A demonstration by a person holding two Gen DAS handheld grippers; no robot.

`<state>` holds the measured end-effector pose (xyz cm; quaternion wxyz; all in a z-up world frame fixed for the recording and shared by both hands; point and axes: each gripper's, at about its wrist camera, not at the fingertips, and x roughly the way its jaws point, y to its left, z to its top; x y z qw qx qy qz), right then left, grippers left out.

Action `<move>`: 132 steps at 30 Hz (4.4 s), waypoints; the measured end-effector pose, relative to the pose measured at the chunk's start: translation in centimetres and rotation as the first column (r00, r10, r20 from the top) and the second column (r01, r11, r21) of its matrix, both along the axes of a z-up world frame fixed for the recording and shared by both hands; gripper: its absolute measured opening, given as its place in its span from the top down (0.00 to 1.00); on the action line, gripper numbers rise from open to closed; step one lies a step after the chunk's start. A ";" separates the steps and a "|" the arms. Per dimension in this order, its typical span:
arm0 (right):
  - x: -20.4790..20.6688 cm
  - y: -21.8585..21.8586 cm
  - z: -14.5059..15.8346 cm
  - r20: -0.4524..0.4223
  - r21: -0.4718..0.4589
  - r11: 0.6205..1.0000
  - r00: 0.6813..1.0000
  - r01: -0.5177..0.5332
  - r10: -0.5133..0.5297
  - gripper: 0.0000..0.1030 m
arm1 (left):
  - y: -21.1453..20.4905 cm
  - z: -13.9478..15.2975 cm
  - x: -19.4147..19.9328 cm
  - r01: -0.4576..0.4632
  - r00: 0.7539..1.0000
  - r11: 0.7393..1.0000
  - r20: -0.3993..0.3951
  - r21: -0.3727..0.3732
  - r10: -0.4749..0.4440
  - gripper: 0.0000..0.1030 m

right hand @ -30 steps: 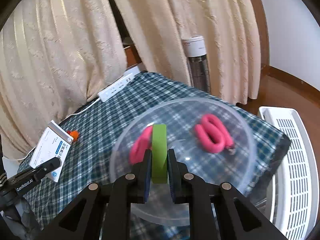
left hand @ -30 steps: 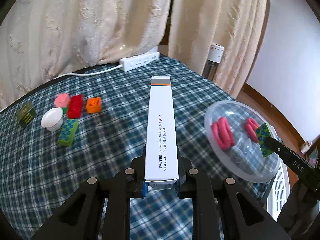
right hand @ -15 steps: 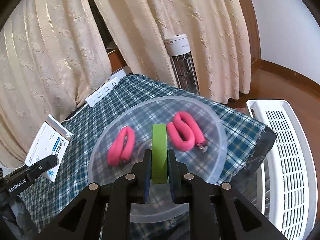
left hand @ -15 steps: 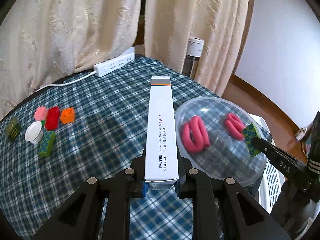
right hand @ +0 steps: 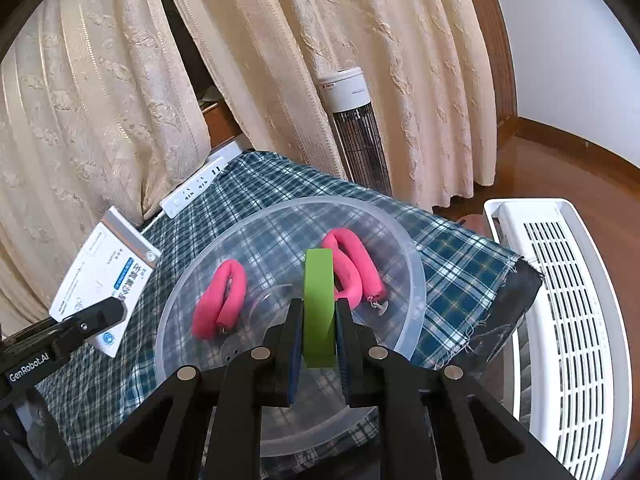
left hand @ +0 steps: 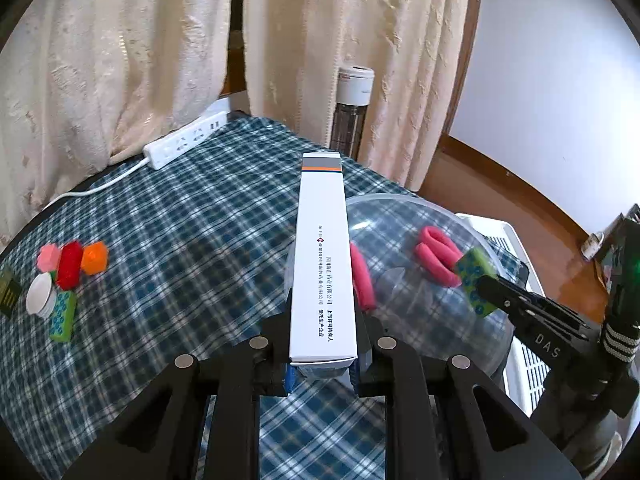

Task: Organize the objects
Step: 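Carry the medicine box with the left tool while the right tool carries the green brick to the bowl, then lower the medicine box and green brick into the bowl and open both tools, then move both tools back toward the white plate and remaining bricks, then grasp the small white plate with the left tool while the right tool grasps the green dotted brick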

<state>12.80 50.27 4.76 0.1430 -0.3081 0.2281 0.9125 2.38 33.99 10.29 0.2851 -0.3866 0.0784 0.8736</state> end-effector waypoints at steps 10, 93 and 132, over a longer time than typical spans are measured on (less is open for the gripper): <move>-0.5 0.4 0.0 -0.008 0.003 1.000 1.000 -0.010 0.010 0.82 | 3.1 -0.4 -0.6 0.074 0.997 0.997 0.014 -0.013 -0.074 0.81; -4.2 -8.9 3.5 -0.042 0.072 0.981 0.982 -0.180 0.184 0.43 | -10.5 -2.5 -6.1 -0.210 0.977 0.977 0.016 -0.021 0.211 0.32; -9.6 -20.6 0.6 0.099 0.070 0.904 0.904 -0.422 0.415 0.42 | -27.9 -7.8 -16.6 -0.434 0.899 0.897 0.029 -0.083 0.437 0.31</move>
